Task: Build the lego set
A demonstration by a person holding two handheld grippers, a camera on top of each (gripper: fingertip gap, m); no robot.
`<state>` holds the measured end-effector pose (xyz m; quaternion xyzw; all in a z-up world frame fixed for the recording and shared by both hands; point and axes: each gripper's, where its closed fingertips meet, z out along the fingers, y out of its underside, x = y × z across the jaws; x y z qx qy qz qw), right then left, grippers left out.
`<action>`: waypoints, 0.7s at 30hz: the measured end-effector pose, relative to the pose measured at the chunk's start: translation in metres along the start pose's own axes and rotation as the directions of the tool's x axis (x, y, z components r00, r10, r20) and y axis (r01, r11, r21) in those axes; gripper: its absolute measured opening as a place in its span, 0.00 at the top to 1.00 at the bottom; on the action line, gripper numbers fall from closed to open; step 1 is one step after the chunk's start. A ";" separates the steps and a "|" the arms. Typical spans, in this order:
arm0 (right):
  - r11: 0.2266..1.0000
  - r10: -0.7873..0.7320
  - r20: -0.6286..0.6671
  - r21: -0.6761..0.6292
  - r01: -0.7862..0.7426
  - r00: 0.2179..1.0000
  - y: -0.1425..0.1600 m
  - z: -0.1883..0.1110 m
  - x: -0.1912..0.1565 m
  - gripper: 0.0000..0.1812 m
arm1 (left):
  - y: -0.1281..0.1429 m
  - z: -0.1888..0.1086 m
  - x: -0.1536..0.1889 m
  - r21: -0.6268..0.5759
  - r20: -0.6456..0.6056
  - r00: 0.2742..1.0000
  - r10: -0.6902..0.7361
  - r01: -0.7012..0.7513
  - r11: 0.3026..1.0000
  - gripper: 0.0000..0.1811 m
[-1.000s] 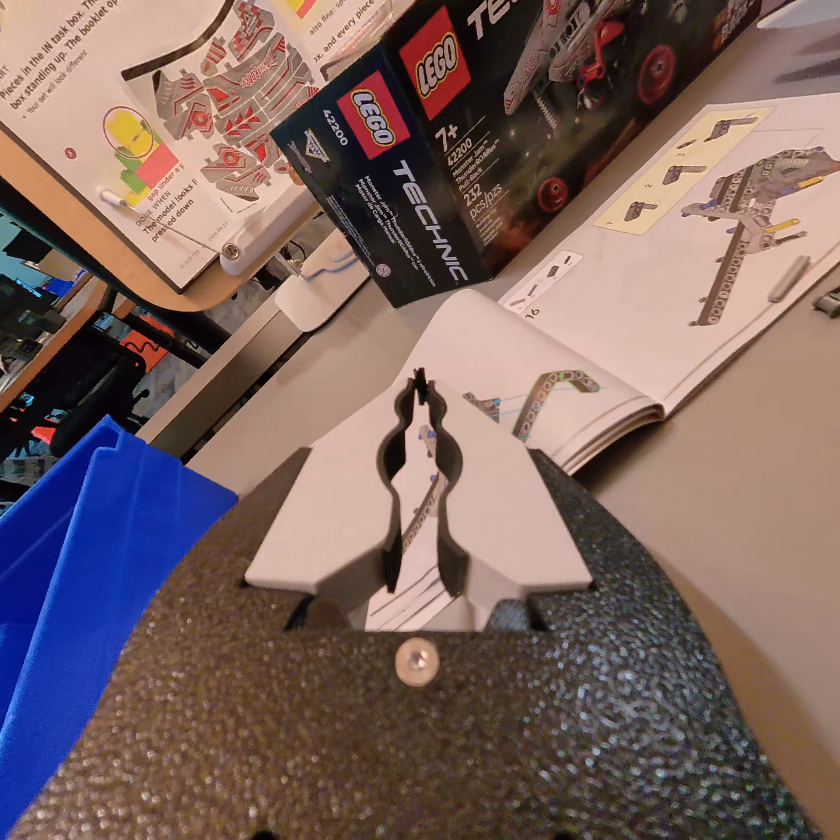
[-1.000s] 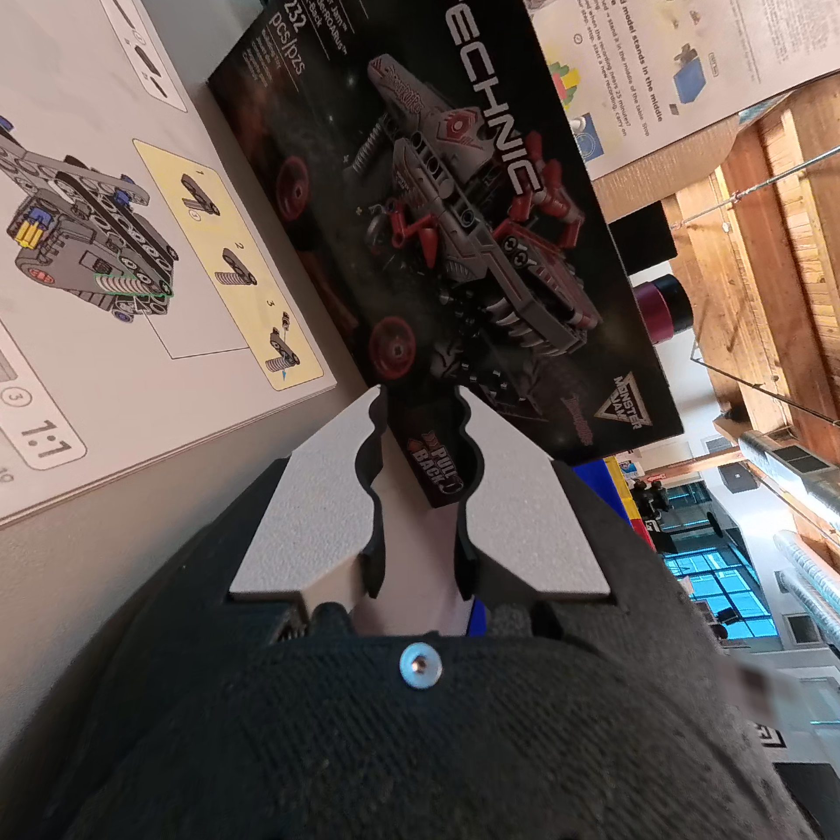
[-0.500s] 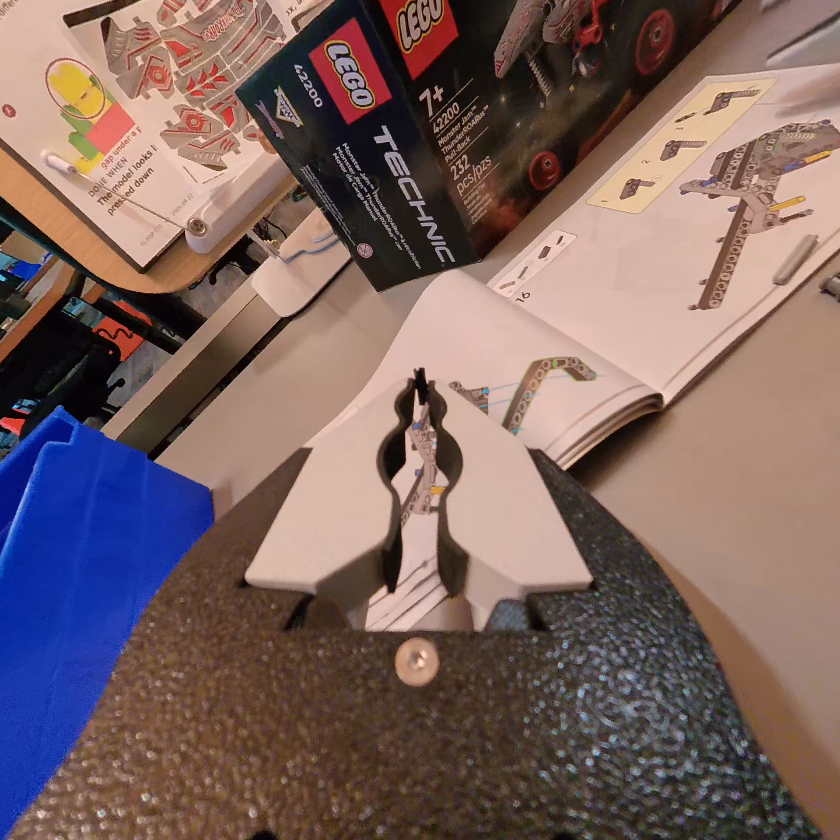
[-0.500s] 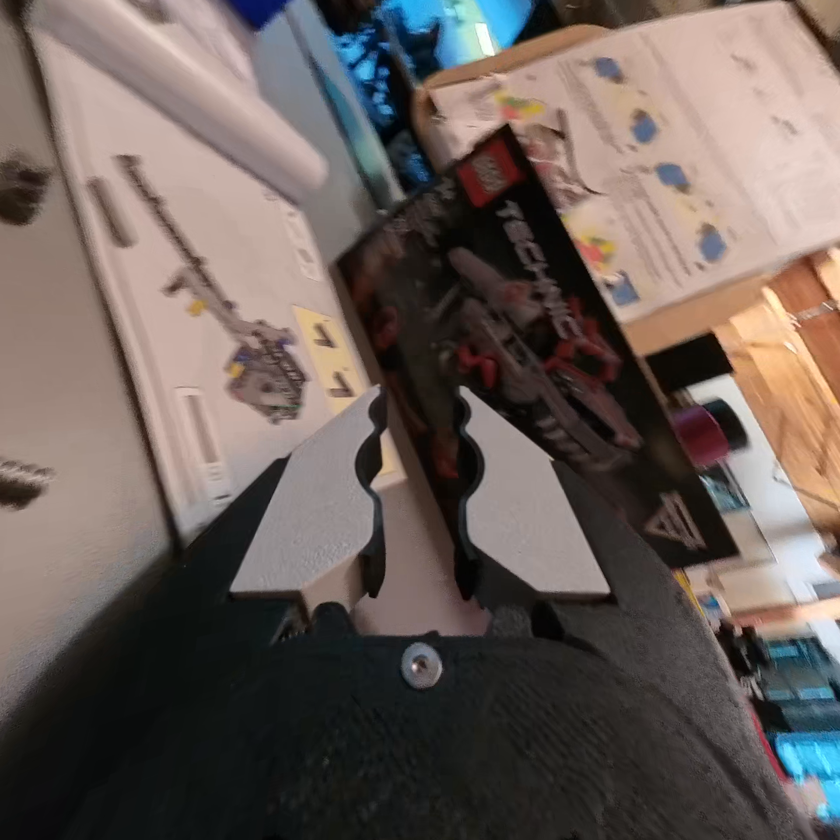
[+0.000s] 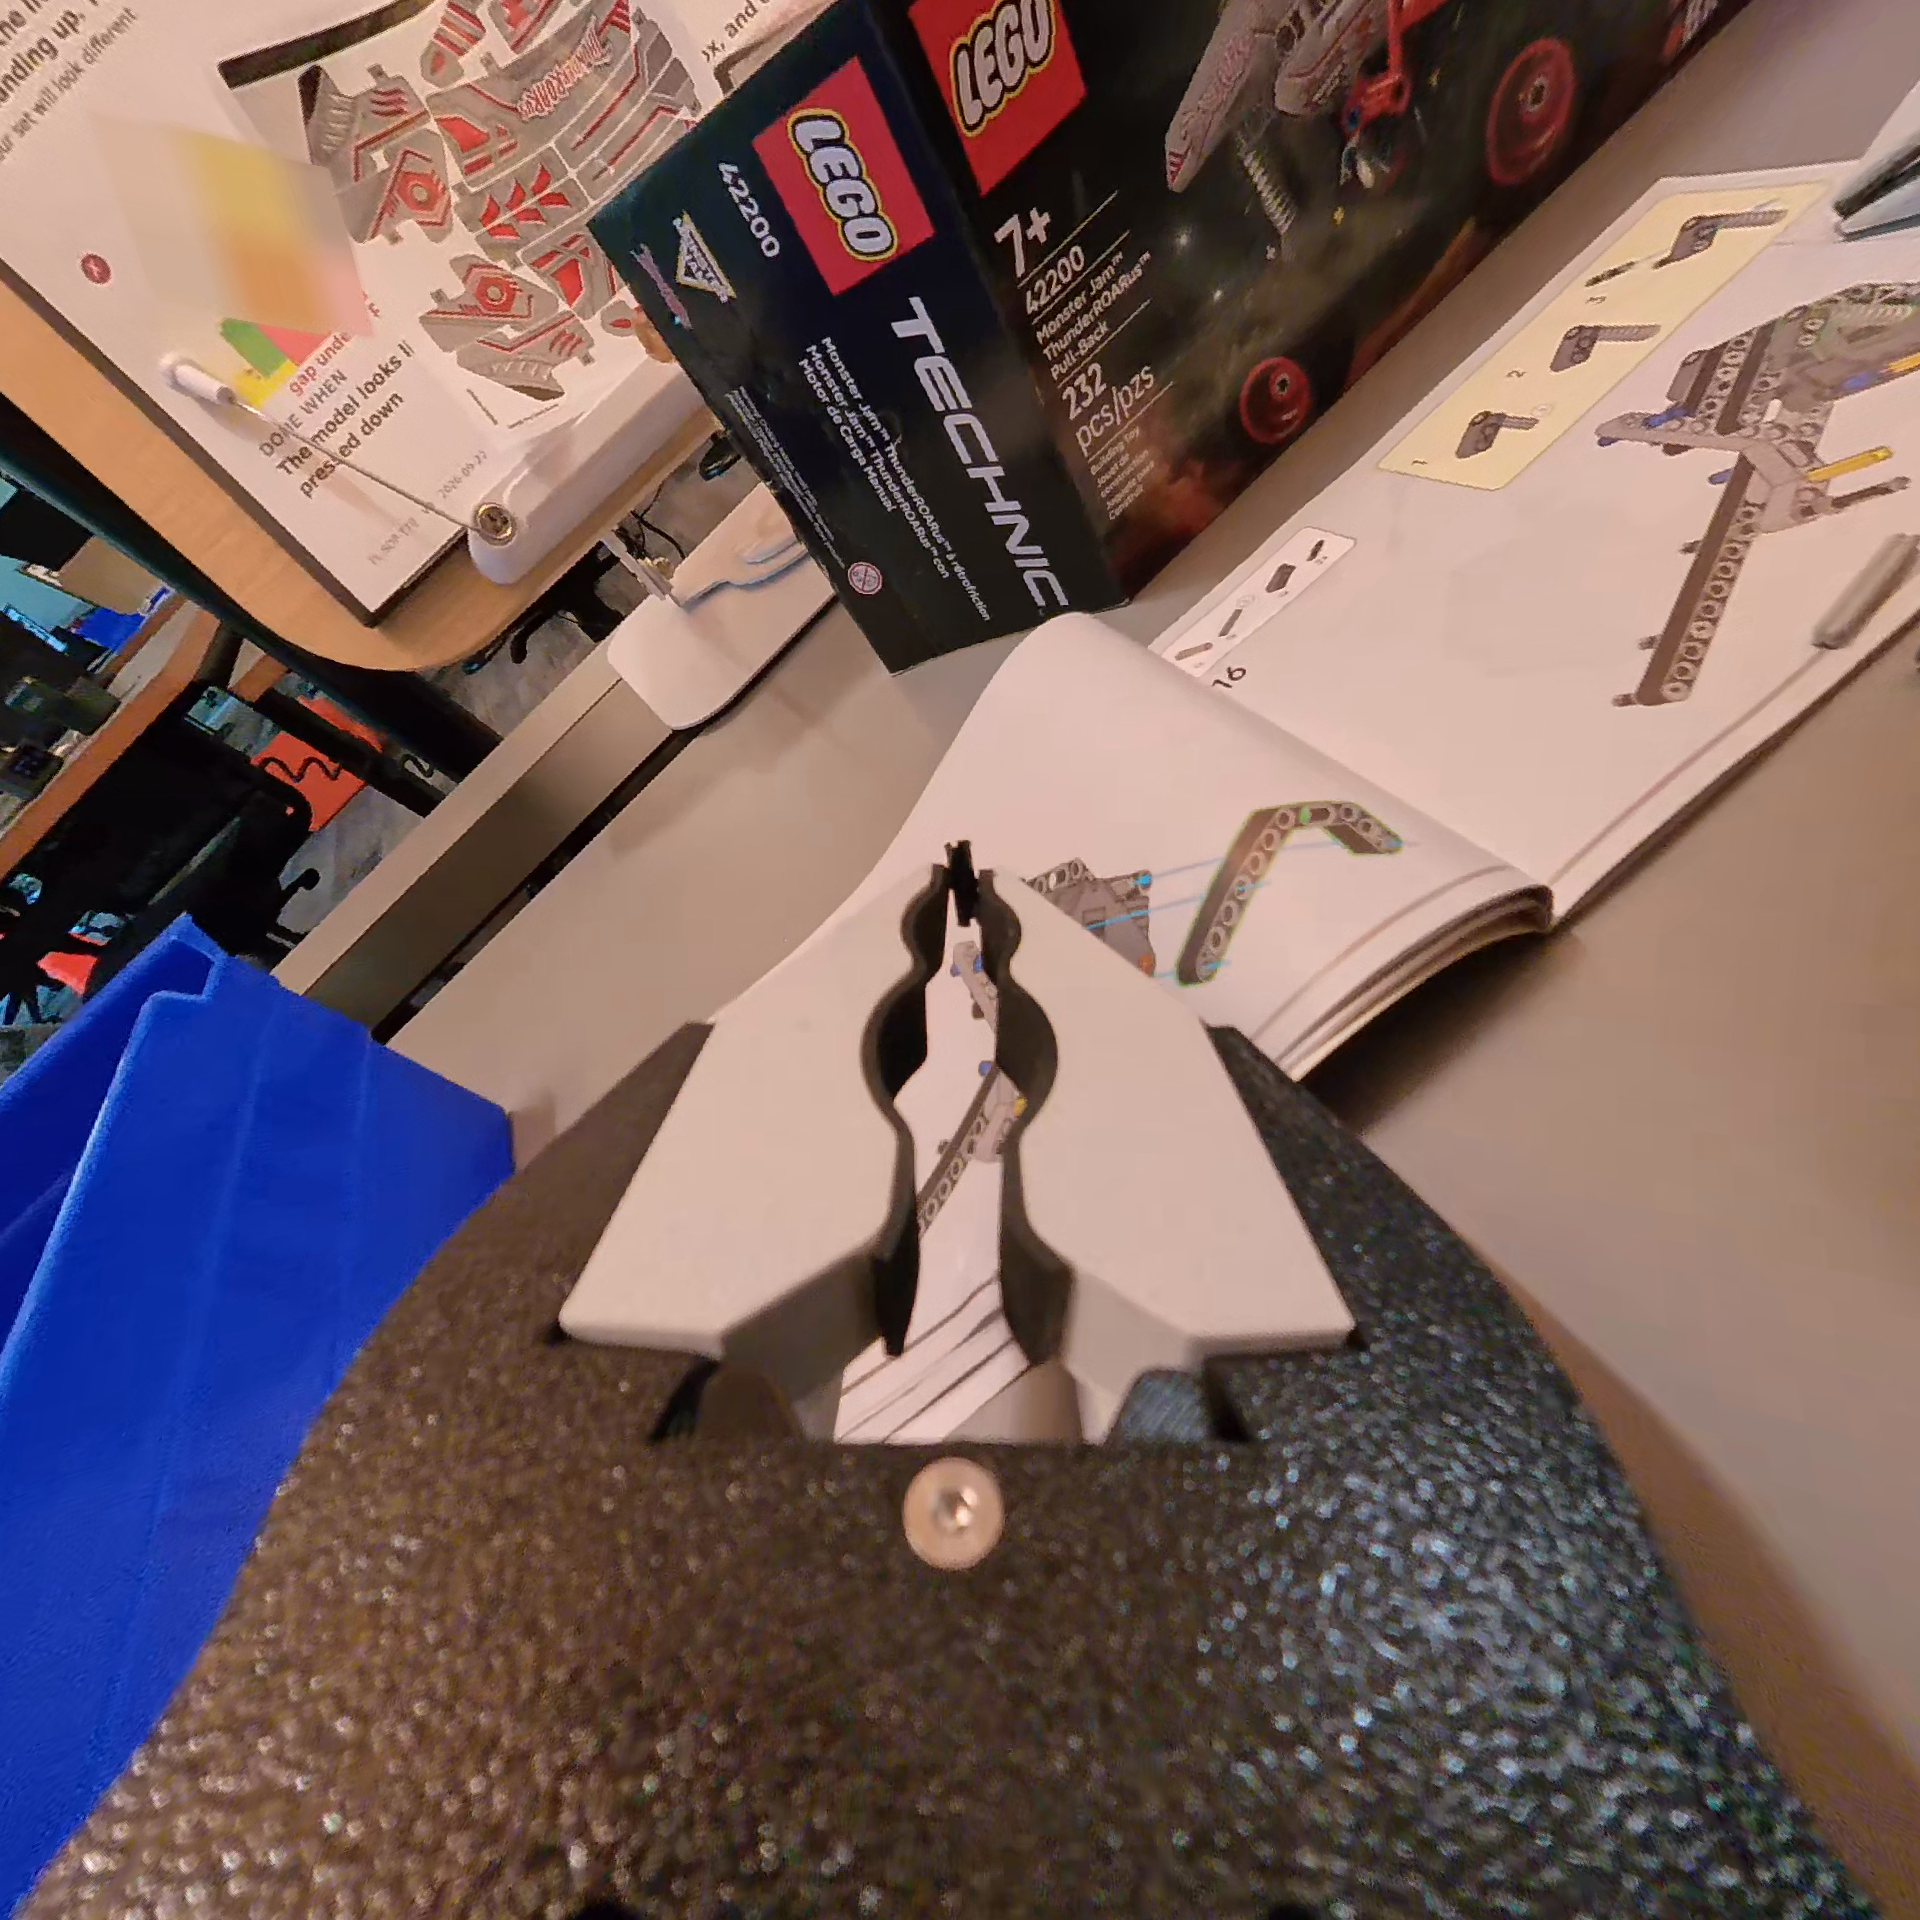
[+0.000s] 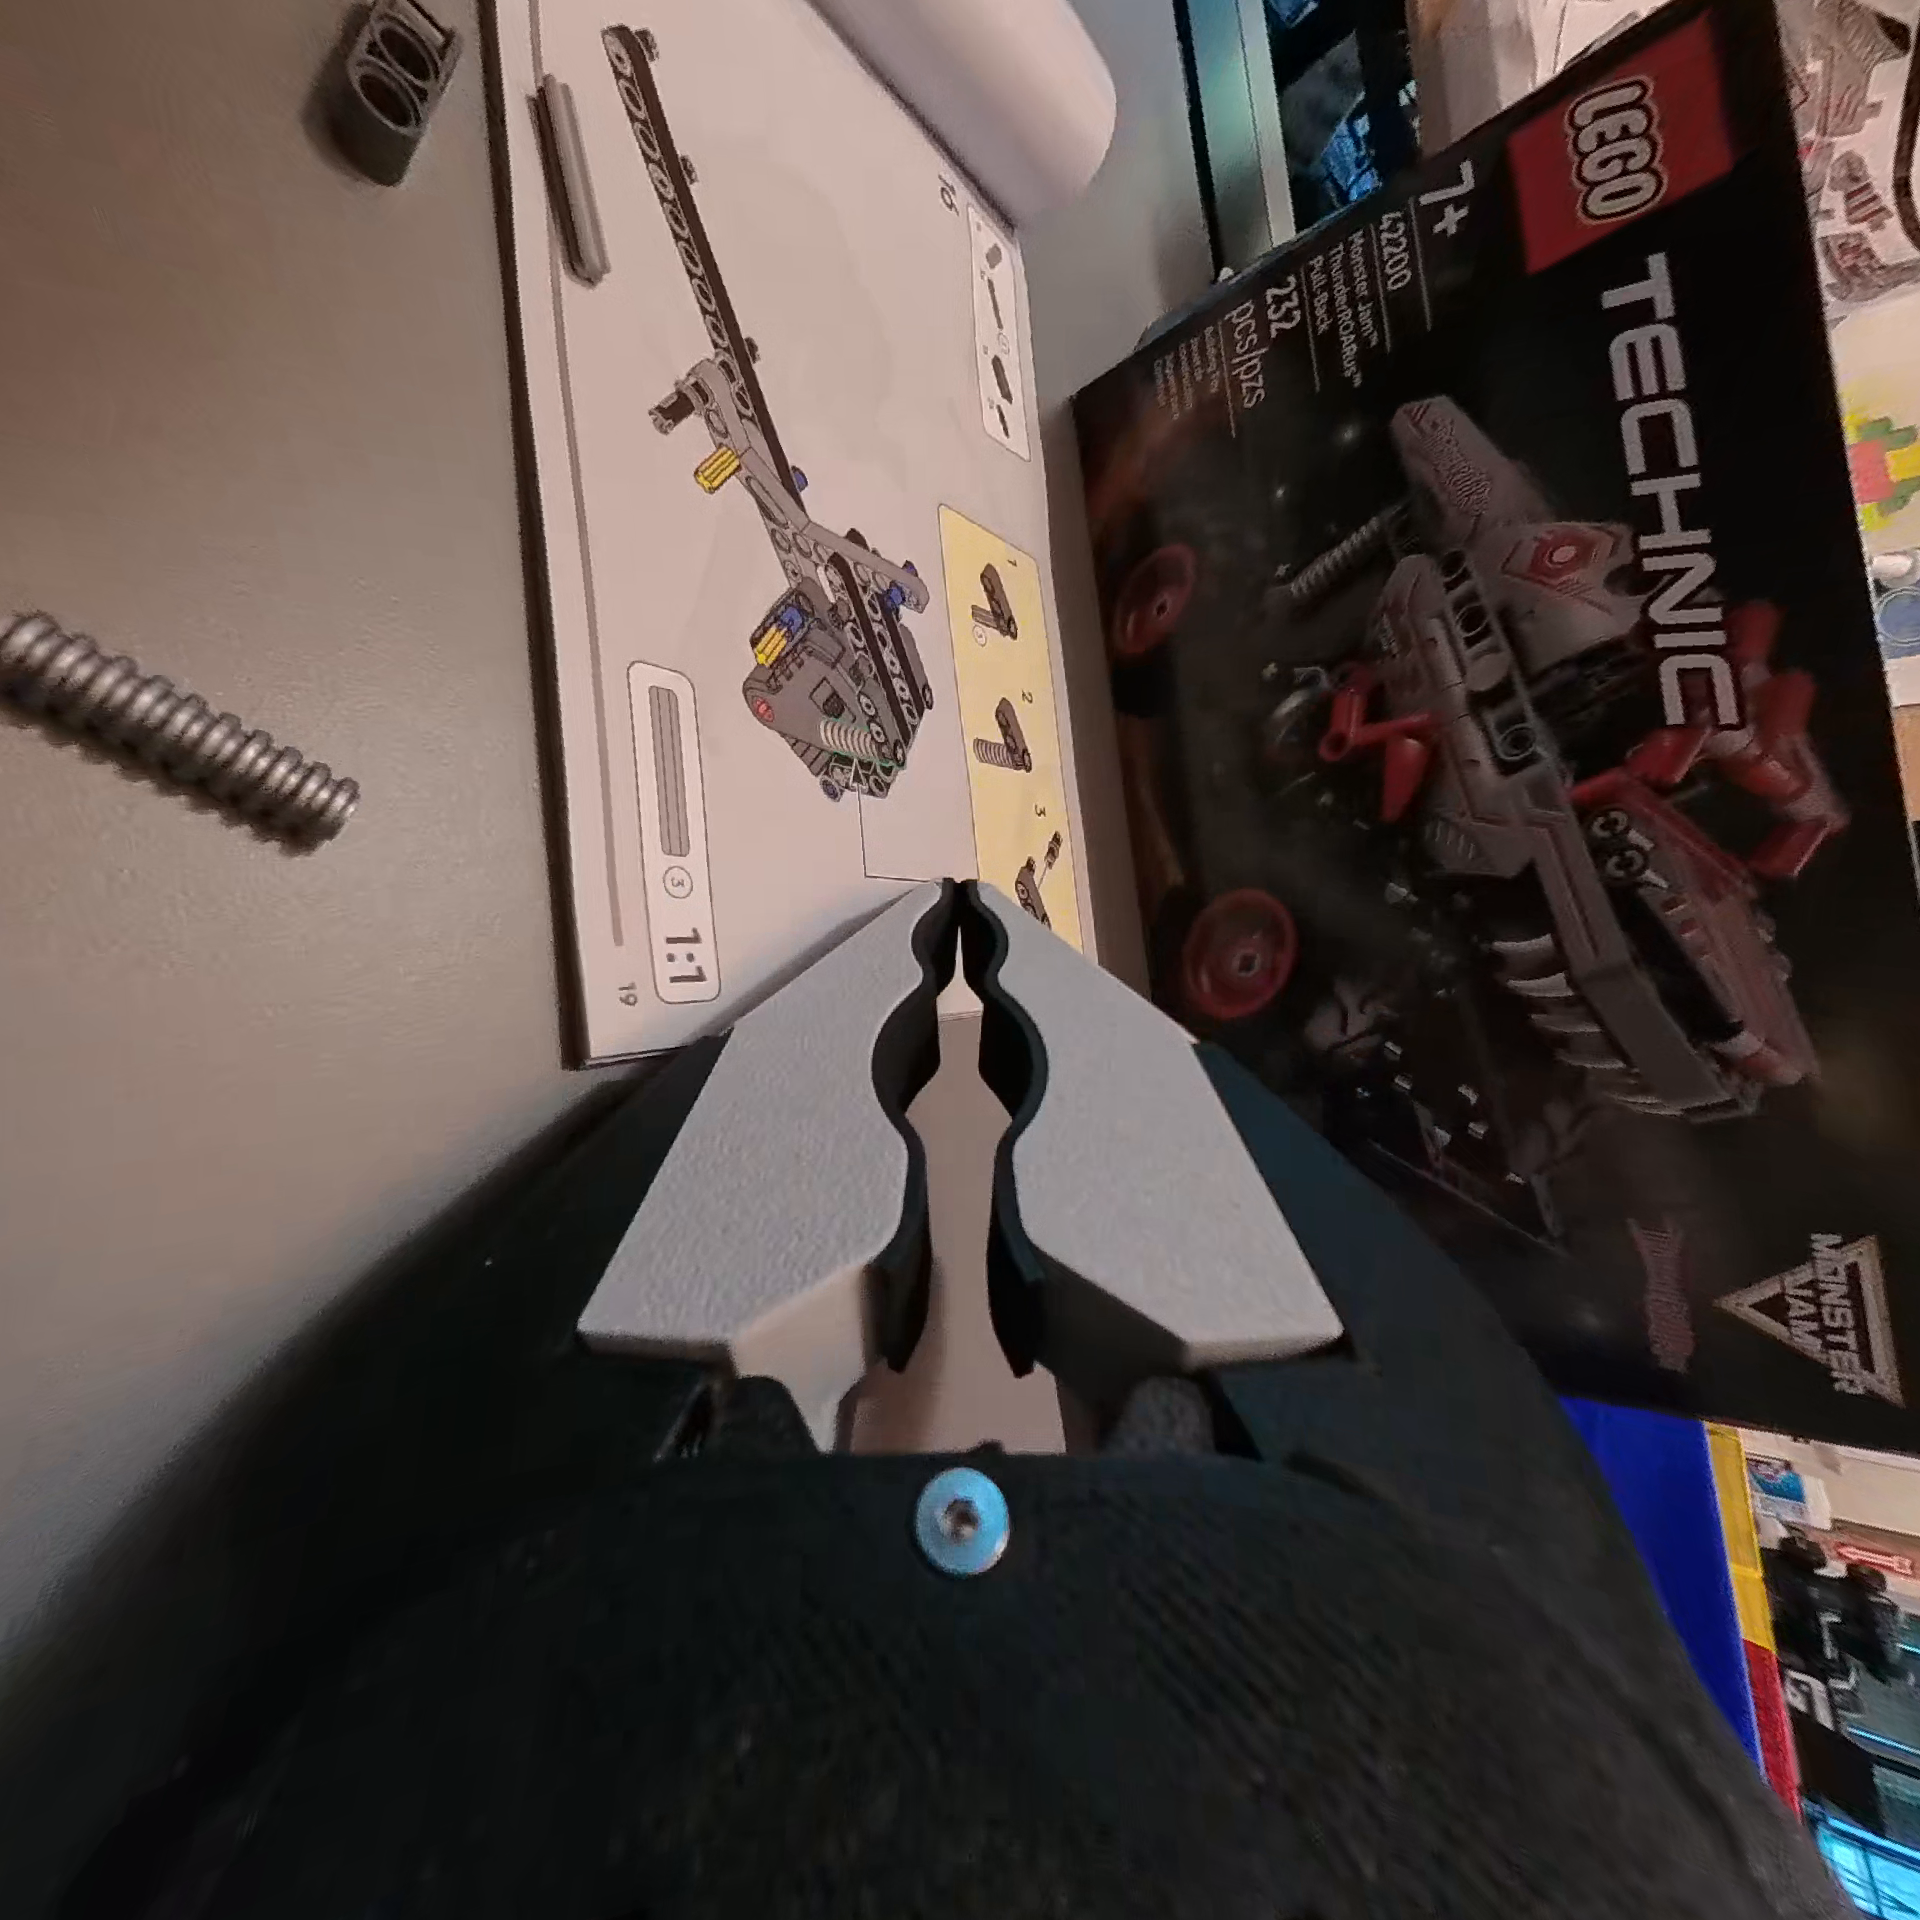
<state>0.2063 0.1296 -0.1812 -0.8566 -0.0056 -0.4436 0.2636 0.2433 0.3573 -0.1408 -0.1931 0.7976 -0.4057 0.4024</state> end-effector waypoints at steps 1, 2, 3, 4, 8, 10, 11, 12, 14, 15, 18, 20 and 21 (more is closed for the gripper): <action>1.000 0.001 0.000 0.000 -0.001 1.000 0.000 0.000 0.000 1.00 | 0.000 0.000 0.000 -0.001 -0.001 1.000 0.002 -0.002 1.000 0.99; 1.000 0.005 0.002 0.005 -0.005 1.000 0.000 0.000 0.000 1.00 | 0.000 0.000 0.001 -0.003 -0.001 1.000 0.006 -0.006 1.000 0.99; 1.000 0.006 0.002 0.008 -0.006 1.000 0.000 0.000 0.000 1.00 | 0.000 0.000 0.001 -0.002 0.000 1.000 0.009 -0.009 1.000 0.99; 1.000 0.006 0.001 0.009 -0.006 1.000 0.000 0.000 0.000 1.00 | 0.000 0.000 0.001 -0.002 0.000 1.000 0.011 -0.011 1.000 0.99; 0.999 0.025 0.001 0.021 -0.025 1.000 -0.001 -0.001 0.000 1.00 | 0.000 0.000 0.001 -0.001 -0.001 1.000 0.006 -0.006 1.000 0.98; 0.998 0.043 -0.001 0.034 -0.043 0.999 -0.001 -0.001 0.001 1.00 | 0.000 0.000 0.001 0.000 -0.001 1.000 0.008 -0.008 1.000 0.99; 0.998 0.050 0.000 0.037 -0.050 0.999 -0.001 -0.002 0.002 1.00 | 0.000 0.000 0.001 -0.001 -0.003 1.000 0.009 -0.009 1.000 0.99; 0.998 0.052 0.000 0.038 -0.052 0.999 -0.001 -0.002 0.002 1.00 | 0.000 0.000 0.002 -0.001 -0.003 1.000 0.011 -0.011 1.000 0.99; 0.998 0.056 -0.002 0.044 -0.055 0.998 -0.001 -0.002 0.002 1.00 | -0.001 0.000 0.002 0.003 -0.003 1.000 0.011 -0.011 1.000 0.99; 0.997 0.059 -0.003 0.046 -0.059 0.998 -0.001 -0.002 0.002 1.00 | -0.001 0.000 0.002 0.003 -0.004 1.000 0.011 -0.011 1.000 0.99; 0.996 0.067 -0.007 0.052 -0.066 0.998 -0.001 -0.002 0.003 1.00 | -0.001 0.000 0.003 0.003 -0.007 1.000 0.014 -0.014 1.000 0.99; 0.996 0.071 -0.008 0.056 -0.070 0.997 -0.001 -0.002 0.003 1.00 | -0.001 0.000 0.003 0.002 -0.009 1.000 0.017 -0.017 1.000 0.99; 0.996 0.070 -0.009 0.055 -0.070 0.997 -0.001 -0.002 0.003 1.00 | -0.001 0.000 0.004 0.003 -0.011 1.000 0.019 -0.019 1.000 0.99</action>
